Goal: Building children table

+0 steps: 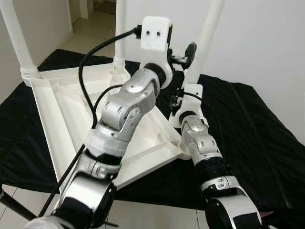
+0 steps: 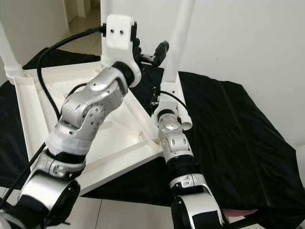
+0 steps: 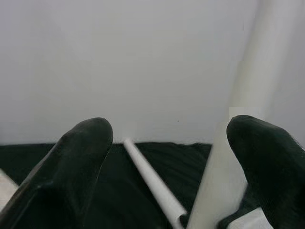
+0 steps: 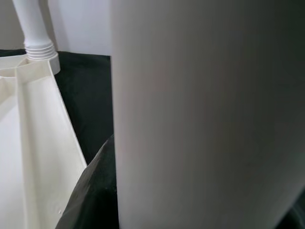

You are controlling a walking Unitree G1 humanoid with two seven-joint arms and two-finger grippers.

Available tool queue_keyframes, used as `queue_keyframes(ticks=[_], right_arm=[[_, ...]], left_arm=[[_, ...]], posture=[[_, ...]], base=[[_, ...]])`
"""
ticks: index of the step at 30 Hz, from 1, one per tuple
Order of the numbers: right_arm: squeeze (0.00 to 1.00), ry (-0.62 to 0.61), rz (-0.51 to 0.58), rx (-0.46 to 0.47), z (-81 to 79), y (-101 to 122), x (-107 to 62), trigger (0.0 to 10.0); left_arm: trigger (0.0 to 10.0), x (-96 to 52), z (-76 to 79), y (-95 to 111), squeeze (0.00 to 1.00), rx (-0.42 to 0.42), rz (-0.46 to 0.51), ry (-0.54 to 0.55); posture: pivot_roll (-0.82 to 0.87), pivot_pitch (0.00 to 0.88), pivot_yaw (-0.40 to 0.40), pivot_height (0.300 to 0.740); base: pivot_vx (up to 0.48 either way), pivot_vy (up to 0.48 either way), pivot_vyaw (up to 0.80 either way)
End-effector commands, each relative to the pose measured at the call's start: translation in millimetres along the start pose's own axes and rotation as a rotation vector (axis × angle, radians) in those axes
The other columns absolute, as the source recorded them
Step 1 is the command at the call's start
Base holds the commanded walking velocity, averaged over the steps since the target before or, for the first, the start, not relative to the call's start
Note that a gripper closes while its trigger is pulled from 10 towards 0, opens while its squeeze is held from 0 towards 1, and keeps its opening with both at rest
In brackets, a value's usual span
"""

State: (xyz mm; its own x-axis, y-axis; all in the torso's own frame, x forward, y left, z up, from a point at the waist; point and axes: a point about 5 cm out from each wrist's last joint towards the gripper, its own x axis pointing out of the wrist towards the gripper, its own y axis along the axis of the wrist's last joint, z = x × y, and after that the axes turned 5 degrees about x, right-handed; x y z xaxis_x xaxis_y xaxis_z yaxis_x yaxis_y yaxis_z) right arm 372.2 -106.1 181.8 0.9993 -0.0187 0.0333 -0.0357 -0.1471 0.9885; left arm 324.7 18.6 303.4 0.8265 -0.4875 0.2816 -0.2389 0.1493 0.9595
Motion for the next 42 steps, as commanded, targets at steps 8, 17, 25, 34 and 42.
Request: queue_keyframes(ticks=[8,17,25,34,42], right_arm=[[0.0,-0.02,0.058,-0.014,16.0,0,-7.2,10.0],[0.0,0.042,0.112,0.003,22.8,3,-18.9,10.0],[0.0,0.082,0.147,-0.008,30.9,-3,-30.9,10.0],[0.0,0.105,0.128,-0.036,37.6,-14,-41.1,10.0],[0.0,0.102,0.09,-0.09,42.4,-21,-42.5,10.0]], left_arm=[[10.0,-10.0,8.1,-17,0.0,0.04,-0.032,-0.119],[10.0,-25.3,1.9,-40,0.0,0.085,-0.078,-0.11],[10.0,-38.0,-4.6,-55,0.0,0.131,-0.086,-0.079],[10.0,-54.5,-1.9,-69,0.0,0.158,-0.113,-0.16],[10.0,-68.4,4.6,-82,0.0,0.135,-0.158,-0.269]], posture=[[0.04,0.0,-0.119,0.74],[0.03,0.0,-0.118,0.74],[0.03,0.0,-0.115,0.74],[0.02,0.0,-0.111,0.74],[0.02,0.0,-0.11,0.74]], base=[[0.0,0.0,0.0],[0.0,0.0,0.0],[0.0,0.0,0.0],[0.0,0.0,0.0],[0.0,0.0,0.0]])
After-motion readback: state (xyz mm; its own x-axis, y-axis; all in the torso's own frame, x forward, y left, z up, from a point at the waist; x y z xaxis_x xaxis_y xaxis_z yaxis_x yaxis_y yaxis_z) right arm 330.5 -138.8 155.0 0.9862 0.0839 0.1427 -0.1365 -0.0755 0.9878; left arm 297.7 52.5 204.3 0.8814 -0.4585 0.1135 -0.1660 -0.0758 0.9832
